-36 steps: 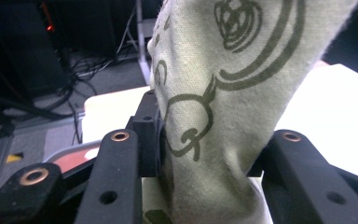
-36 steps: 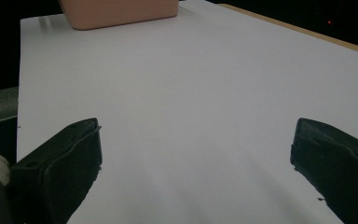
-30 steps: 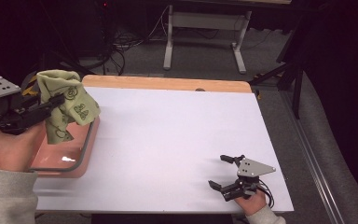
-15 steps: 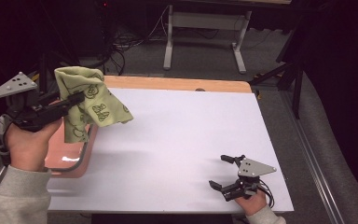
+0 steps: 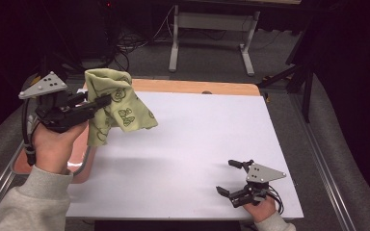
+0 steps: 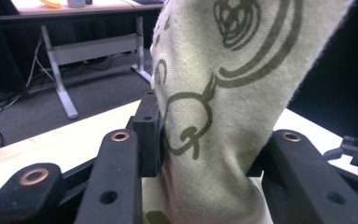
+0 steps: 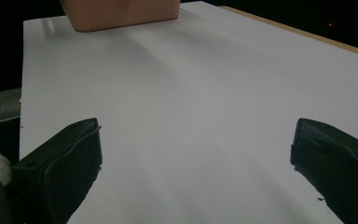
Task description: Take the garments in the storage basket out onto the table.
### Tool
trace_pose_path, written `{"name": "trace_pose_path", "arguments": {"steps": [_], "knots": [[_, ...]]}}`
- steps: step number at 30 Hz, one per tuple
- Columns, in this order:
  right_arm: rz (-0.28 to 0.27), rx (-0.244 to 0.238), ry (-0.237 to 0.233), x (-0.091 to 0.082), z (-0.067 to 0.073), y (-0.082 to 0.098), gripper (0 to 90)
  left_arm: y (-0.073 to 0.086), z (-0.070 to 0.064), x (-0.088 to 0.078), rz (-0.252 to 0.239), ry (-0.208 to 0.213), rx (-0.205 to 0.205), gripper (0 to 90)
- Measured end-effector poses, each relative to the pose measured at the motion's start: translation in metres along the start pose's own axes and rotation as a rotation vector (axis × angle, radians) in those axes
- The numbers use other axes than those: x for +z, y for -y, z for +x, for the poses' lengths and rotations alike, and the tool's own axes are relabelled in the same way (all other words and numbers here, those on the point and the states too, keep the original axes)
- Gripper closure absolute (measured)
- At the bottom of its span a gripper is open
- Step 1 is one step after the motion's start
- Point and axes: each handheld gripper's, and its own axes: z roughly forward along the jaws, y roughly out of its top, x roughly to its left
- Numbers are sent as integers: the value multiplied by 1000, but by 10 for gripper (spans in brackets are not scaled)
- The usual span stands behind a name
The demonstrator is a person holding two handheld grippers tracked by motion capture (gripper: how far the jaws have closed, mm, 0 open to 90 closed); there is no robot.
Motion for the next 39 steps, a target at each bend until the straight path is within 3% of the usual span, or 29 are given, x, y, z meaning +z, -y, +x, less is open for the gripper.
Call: {"name": "trace_pose_path", "arguments": {"steps": [17, 22, 39], "knots": [[-1, 4, 0, 0, -1, 0, 25, 4, -21, 36, 15, 76, -1, 610], [-2, 6, -2, -1, -1, 0, 25, 11, -28, 52, 16, 95, 16, 608], [-2, -1, -7, 0, 0, 0, 25, 32, -38, 89, 48, 129, 9, 608]]}}
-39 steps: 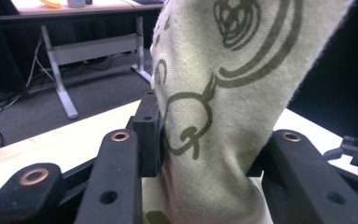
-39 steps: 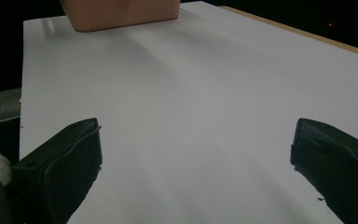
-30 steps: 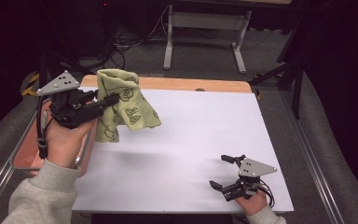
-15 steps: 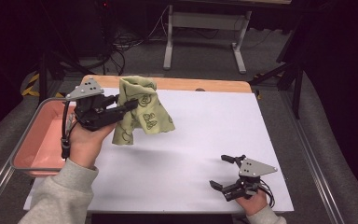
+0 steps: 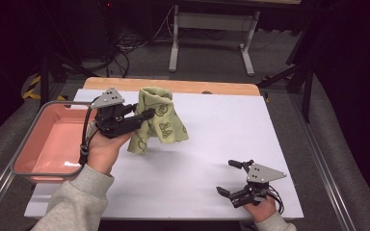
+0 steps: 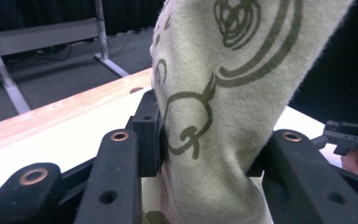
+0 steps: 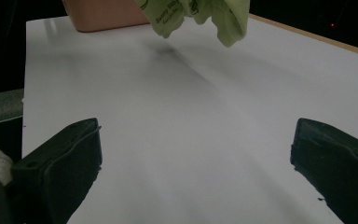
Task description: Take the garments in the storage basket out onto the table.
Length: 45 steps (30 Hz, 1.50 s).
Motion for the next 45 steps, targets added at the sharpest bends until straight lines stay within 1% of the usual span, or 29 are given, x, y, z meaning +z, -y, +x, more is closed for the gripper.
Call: {"name": "trace_pose_path", "arguments": {"steps": [6, 8, 9, 11, 13, 14, 16, 17, 18, 19, 20, 21, 24, 28, 31, 38, 42, 45], "knots": [[2, 0, -5, 0, 0, 0, 25, 8, -2, 14, 15, 11, -7, 608], [3, 0, -7, 0, 0, 0, 24, 9, -2, 16, 18, 11, -1, 608], [3, 0, -7, 0, 0, 0, 24, 12, -3, 20, 19, 16, -4, 608], [2, -1, -6, 0, 0, 0, 24, 13, -3, 22, 22, 18, -8, 608], [2, -1, -7, 0, 0, 0, 23, 17, -2, 27, 33, 15, -3, 606], [2, -1, -7, 0, 0, 0, 23, 17, -2, 27, 33, 15, -3, 606], [3, 1, -10, 0, 0, 0, 24, 22, 0, 32, 50, 18, -10, 605], [3, -1, -9, 0, 0, 0, 23, 23, 1, 34, 54, 16, -4, 605], [2, 0, -10, 0, 0, 0, 23, 25, 1, 36, 59, 18, -12, 604], [2, -1, -9, 0, 0, 0, 23, 25, 1, 36, 59, 18, -12, 603], [1, 0, -10, 0, 0, 0, 23, 29, 4, 39, 63, 19, -14, 602], [2, 0, -9, 0, 0, 0, 23, 30, 4, 41, 63, 24, -20, 601], [5, -2, -11, 0, 0, 1, 23, 34, 7, 43, 66, 21, -23, 599], [5, -1, -11, 0, 0, 1, 23, 37, 8, 46, 67, 18, -20, 595], [7, 0, -13, 0, 0, 1, 23, 41, 9, 50, 72, 17, -29, 593], [5, -2, -14, 0, 0, 1, 23, 49, 11, 59, 100, 13, -33, 584], [7, -3, -16, 0, 0, 1, 23, 53, 11, 63, 109, 17, -42, 581], [7, -3, -17, 0, 0, 1, 23, 57, 12, 69, 112, 16, -41, 579]]}}
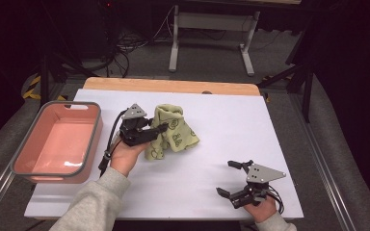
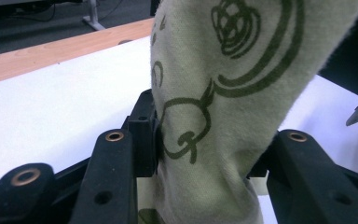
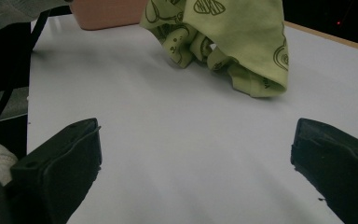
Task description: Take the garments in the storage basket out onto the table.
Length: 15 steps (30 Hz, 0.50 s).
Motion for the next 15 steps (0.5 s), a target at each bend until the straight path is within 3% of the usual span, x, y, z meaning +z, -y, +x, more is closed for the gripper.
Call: {"name": "trace_pose_path", "arguments": {"steps": [15], "knots": [[0, 5, -3, 0, 0, 0, 23, 15, 2, 23, 37, 19, -24, 565]]}}
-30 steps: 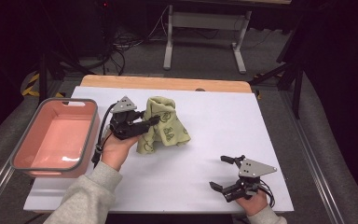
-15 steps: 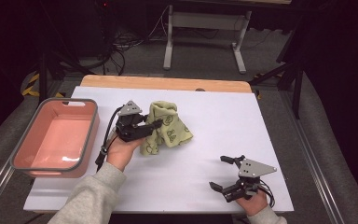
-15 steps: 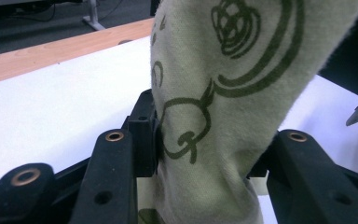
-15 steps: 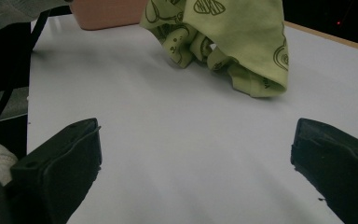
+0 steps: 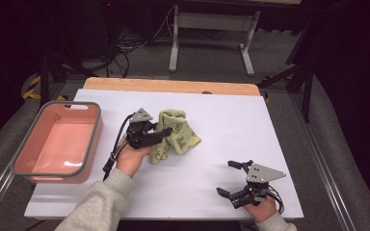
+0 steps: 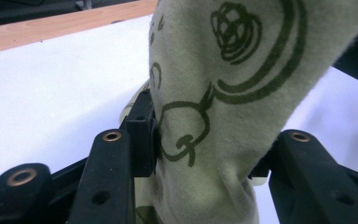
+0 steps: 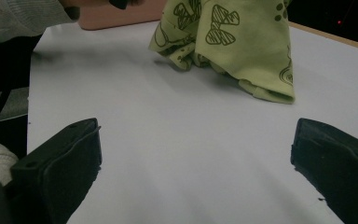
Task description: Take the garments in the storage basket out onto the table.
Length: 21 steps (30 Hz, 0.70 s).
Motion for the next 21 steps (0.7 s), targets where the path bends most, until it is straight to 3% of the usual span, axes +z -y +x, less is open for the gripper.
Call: {"name": "trace_pose_path", "arguments": {"steps": [11, 21], "knots": [[-1, 1, 1, 0, 0, 0, 23, 9, 2, 11, -6, 24, -29, 561], [-1, 1, 1, 0, 0, 0, 23, 11, 0, 15, 1, 22, -18, 553]]}}
